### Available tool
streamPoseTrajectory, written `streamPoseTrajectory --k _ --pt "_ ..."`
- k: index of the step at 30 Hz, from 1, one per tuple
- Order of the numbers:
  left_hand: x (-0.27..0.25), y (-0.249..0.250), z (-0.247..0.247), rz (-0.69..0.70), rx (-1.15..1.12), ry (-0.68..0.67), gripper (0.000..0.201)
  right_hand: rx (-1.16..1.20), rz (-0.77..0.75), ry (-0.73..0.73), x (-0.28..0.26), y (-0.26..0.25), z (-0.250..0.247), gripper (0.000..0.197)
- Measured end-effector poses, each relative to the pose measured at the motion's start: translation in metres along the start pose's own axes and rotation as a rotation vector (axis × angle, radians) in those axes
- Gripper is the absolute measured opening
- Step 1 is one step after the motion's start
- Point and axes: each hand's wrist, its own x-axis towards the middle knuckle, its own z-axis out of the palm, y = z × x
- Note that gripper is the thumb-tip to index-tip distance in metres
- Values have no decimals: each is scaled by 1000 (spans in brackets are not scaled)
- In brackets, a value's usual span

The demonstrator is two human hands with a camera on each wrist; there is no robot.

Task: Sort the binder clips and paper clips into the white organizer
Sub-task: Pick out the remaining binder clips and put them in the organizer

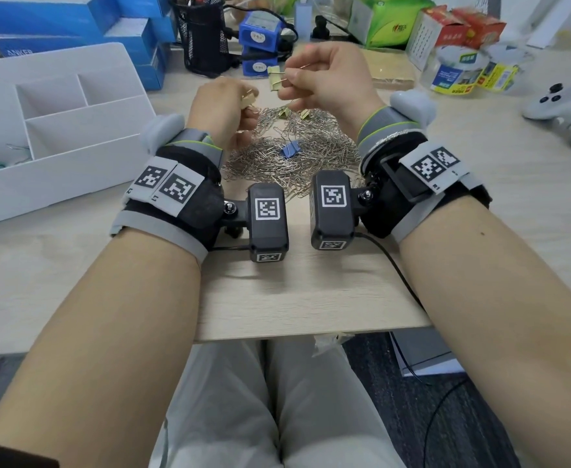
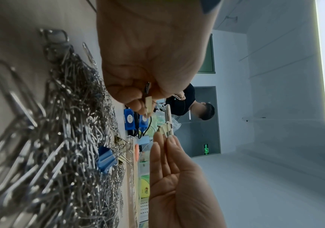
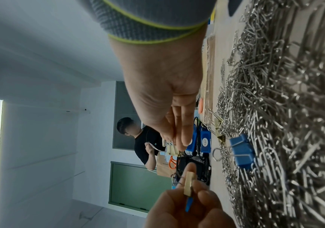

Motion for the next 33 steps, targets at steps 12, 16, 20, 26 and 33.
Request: streamPoseTrajectory --k 12,16,20,26,33 --pt "-7 -4 5 127 65 -163 40 -191 -80 -136 -6 -5 9 11" --pt "1 -4 3 122 6 -34 36 -251 36 66 4 -4 1 19" --pt "5 -7 1 120 -5 18 36 -522 57 56 14 2 -1 15" --pt "6 -6 -2 183 43 81 23 -713 97 -150 16 2 11 31" --pt "3 -2 1 114 39 90 19 -614 96 -85 16 7 7 21"
